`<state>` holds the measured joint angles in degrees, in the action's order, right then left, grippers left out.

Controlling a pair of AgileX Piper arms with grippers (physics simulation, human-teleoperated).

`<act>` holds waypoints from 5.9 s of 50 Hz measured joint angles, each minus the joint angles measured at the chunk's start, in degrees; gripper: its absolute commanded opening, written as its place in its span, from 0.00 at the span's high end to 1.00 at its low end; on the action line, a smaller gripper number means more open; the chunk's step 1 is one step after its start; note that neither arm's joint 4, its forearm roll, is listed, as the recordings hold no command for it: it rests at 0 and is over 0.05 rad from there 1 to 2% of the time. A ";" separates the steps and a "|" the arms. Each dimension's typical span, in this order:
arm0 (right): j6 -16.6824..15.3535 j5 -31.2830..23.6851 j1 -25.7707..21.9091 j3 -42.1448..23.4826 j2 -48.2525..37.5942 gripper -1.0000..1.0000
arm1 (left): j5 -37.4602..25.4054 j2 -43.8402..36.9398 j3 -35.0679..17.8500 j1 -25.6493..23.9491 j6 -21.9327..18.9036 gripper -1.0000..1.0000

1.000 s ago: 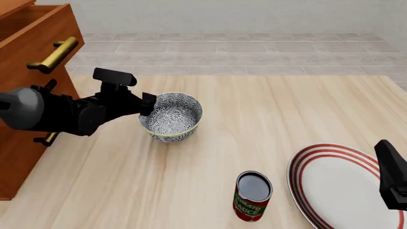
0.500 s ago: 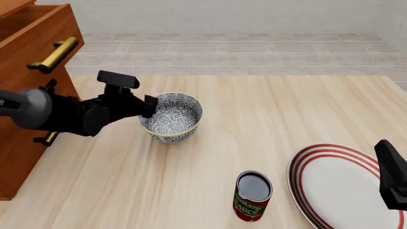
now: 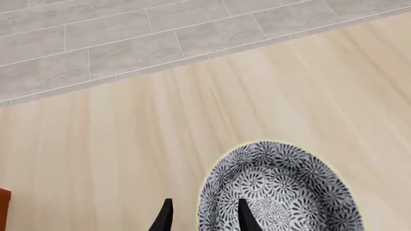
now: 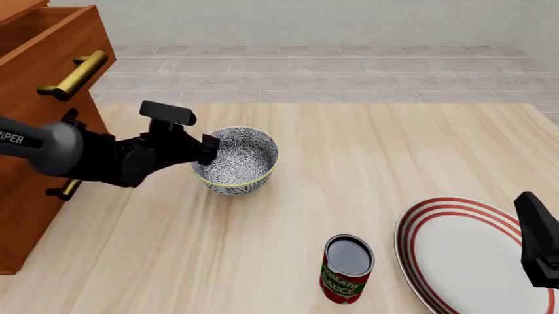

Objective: Put the bowl on top of the cabinet.

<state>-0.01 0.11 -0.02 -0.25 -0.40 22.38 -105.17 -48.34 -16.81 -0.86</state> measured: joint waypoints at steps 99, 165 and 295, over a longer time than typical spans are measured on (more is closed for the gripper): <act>0.00 0.00 0.00 0.00 0.00 0.00 | -0.14 3.66 2.81 -3.37 2.02 1.00; -0.19 2.71 -0.67 0.24 -2.53 0.00 | -21.72 51.91 12.86 -13.71 6.59 1.00; -0.22 0.79 -0.70 0.21 -0.57 0.00 | -37.21 66.50 -11.00 32.11 29.47 1.00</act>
<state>-0.23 0.91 -0.72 -0.03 -0.97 -14.83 -38.67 -59.34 15.30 28.60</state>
